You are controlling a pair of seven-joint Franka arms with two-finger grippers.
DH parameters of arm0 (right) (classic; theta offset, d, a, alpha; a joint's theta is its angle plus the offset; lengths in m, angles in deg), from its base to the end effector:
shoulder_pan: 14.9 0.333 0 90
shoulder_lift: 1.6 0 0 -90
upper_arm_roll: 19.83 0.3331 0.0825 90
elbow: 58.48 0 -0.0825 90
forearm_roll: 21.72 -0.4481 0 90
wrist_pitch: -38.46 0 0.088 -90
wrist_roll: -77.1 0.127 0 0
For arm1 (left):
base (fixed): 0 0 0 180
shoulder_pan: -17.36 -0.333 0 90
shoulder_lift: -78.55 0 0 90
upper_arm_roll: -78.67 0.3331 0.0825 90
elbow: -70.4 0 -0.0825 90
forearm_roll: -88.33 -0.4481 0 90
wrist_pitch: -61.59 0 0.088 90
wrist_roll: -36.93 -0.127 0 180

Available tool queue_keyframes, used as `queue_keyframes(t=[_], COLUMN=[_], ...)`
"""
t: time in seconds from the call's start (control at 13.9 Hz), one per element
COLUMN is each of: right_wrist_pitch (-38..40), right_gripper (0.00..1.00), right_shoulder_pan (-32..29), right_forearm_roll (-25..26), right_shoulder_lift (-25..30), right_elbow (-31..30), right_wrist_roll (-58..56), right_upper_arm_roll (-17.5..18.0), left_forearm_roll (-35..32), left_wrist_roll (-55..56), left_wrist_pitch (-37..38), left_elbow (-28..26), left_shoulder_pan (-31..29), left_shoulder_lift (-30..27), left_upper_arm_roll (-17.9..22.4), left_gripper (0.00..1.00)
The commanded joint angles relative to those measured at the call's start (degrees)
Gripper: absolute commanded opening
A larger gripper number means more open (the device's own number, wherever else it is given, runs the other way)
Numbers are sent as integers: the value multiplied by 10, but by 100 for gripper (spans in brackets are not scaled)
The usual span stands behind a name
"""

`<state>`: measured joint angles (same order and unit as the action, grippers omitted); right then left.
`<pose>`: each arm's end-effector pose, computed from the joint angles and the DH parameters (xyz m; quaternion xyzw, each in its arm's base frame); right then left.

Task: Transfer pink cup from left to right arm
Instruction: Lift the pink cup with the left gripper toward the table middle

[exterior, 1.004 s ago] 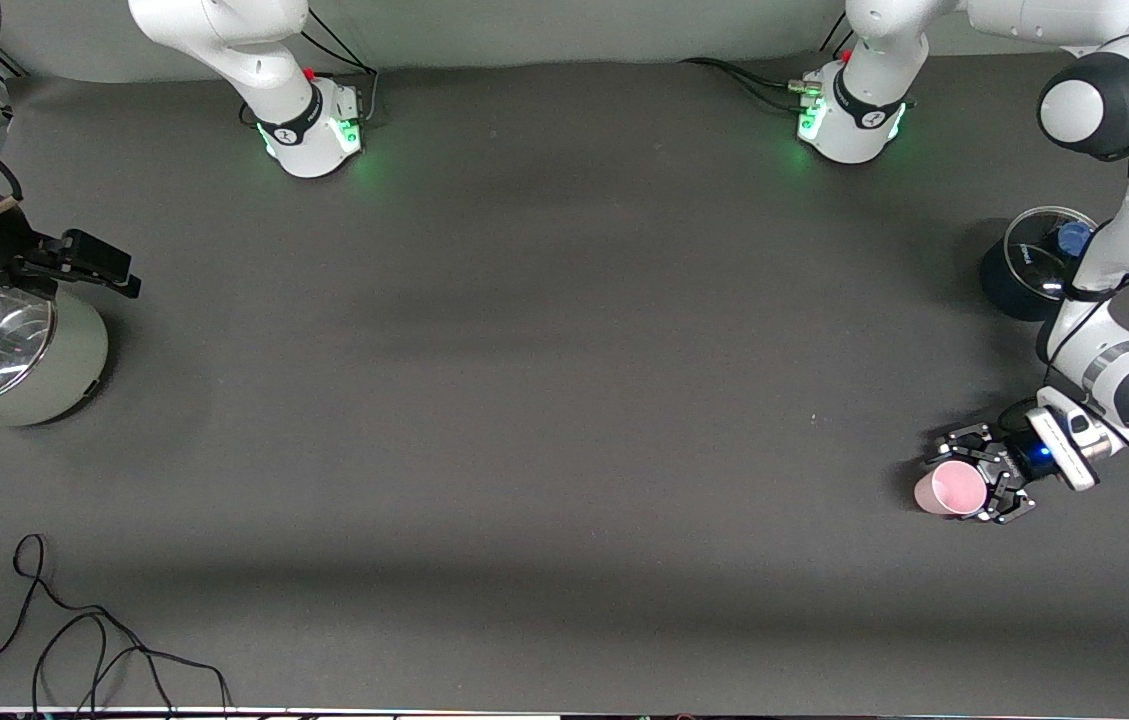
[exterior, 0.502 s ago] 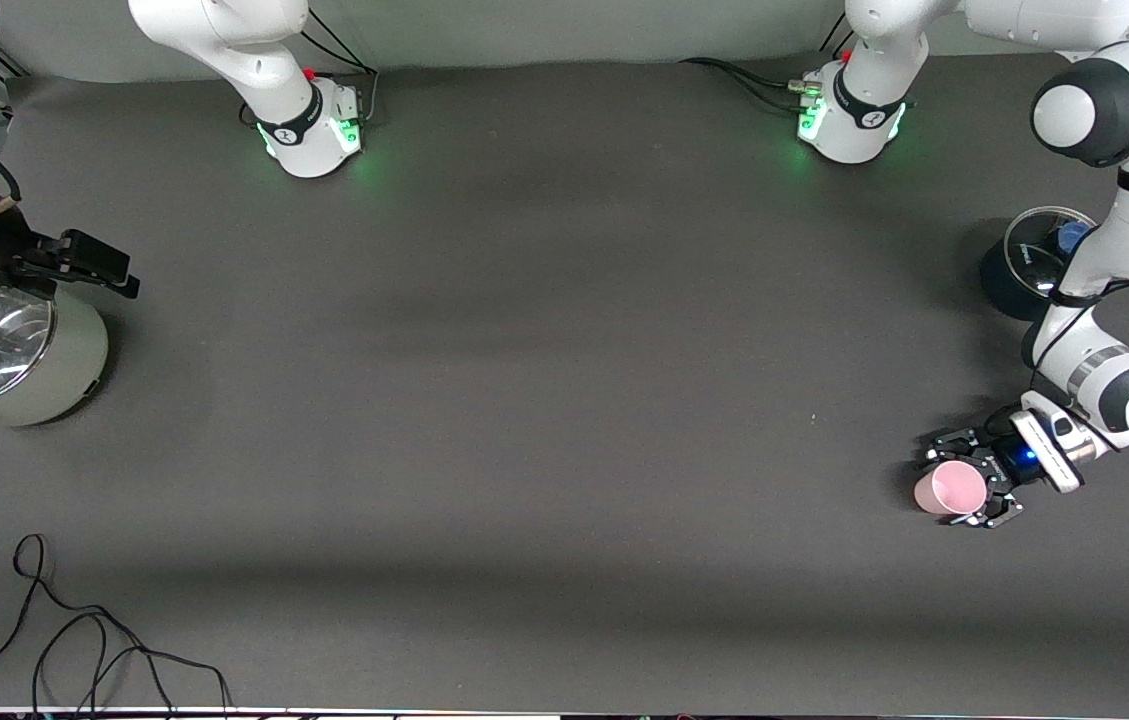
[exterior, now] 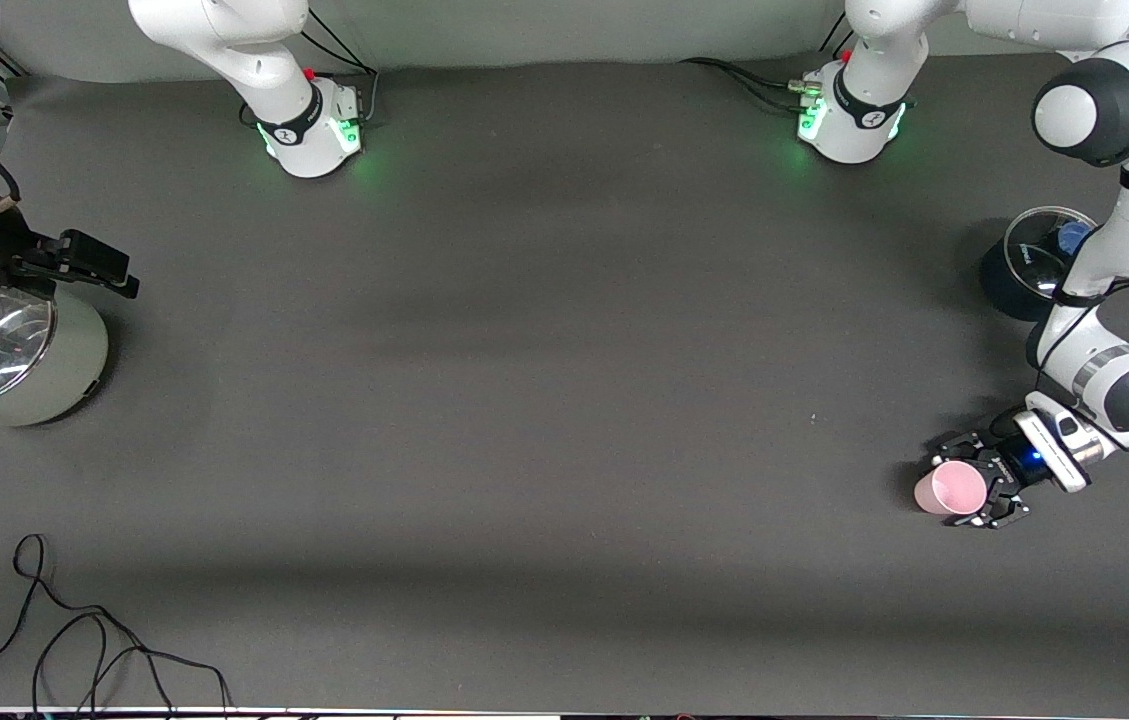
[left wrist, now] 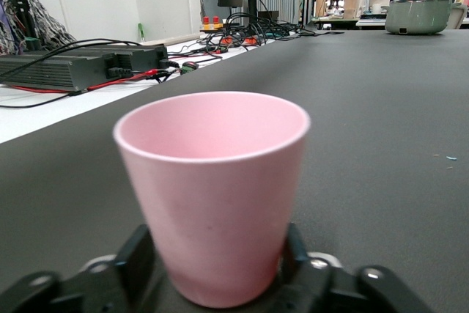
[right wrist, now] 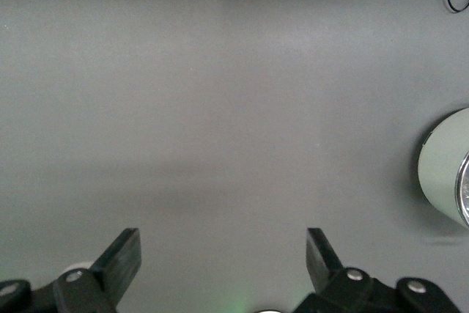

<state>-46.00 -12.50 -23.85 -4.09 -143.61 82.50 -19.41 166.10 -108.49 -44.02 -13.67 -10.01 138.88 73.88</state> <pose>0.6210 0.0355 0.6317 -0.9992 0.0212 0.0288 0.0167 0.6951 0.1915 0.0099 0.6592 -0.4468 0.5163 0.3151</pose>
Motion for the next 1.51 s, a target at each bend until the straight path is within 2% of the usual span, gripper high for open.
queue_keyframes(t=[0.0, 0.22, 0.29, 0.65, 0.93, 1.08, 1.29, 1.43], right_wrist_pitch=[6, 6, 6, 6, -2, -3, -11, -17], right_gripper=[100, 100, 100, 100, 100, 100, 100, 100], right_shoulder_pan=[2, 2, 2, 2, 4, 9, 7, 9], right_forearm_roll=[2, 2, 2, 2, -1, -2, -8, -30], right_shoulder_lift=[-4, -4, -4, -4, -6, -14, -25, -26], right_elbow=[10, 10, 10, 9, 9, 10, 10, 8], right_wrist_roll=[0, 0, 0, 0, 0, 0, 0, 9], right_upper_arm_roll=[-2, -2, -2, -2, -2, 0, 0, -1], left_forearm_roll=[4, 0, -11, -24, -8, 22, 139, 192], left_wrist_roll=[-13, 19, 51, 193, 278, 329, 342, 342], left_wrist_pitch=[-4, -4, -4, -5, -64, -95, -223, -289], left_elbow=[5, 4, 0, -71, -165, -208, -302, -336], left_shoulder_pan=[0, 3, 4, 27, 74, 110, 207, 268], left_shoulder_lift=[0, -20, -43, -187, -311, -375, -481, -525], left_upper_arm_roll=[1, 2, 3, 3, 0, -1, -4, -5], left_gripper=[63, 59, 57, 51, 50, 50, 50, 50])
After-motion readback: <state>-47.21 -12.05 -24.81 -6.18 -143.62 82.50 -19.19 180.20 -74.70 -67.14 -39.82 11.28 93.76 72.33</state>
